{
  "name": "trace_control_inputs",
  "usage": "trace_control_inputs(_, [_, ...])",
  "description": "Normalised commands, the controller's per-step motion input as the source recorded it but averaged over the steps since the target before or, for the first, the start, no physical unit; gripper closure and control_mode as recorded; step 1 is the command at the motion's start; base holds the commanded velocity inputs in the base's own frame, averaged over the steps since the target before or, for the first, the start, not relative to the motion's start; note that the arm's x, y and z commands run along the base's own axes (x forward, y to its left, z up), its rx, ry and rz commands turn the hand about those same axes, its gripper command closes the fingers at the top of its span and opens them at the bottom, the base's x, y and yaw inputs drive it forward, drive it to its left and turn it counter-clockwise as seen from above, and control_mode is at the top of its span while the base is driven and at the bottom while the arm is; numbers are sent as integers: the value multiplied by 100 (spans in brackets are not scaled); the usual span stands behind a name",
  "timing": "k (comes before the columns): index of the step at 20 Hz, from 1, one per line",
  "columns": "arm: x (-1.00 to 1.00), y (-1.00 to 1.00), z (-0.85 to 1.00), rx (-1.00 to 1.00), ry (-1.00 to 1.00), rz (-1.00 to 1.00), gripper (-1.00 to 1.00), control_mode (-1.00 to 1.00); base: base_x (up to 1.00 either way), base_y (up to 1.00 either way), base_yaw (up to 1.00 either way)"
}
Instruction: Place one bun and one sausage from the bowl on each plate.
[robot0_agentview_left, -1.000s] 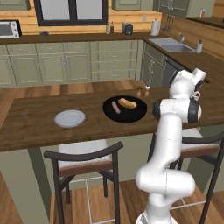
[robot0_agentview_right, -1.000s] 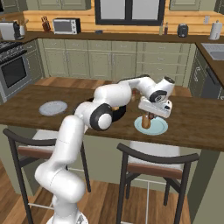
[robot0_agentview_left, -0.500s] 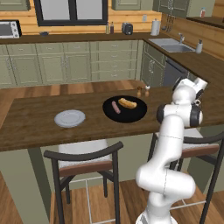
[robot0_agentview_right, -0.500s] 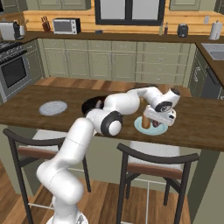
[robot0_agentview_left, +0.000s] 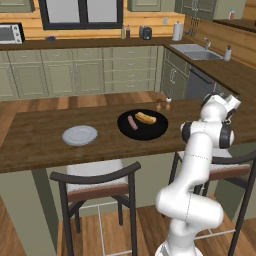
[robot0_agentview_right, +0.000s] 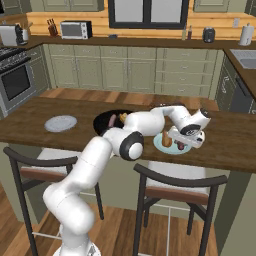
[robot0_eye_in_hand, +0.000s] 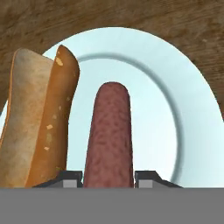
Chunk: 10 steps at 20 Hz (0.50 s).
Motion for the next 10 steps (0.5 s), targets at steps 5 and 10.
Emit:
trace_control_inputs(5, [3,0,-22,-2,-12,0,-100,-100,0,0,0])
trace_control_inputs(10, [1,5,0,0,-9,-5,-100,-100,0,0,0])
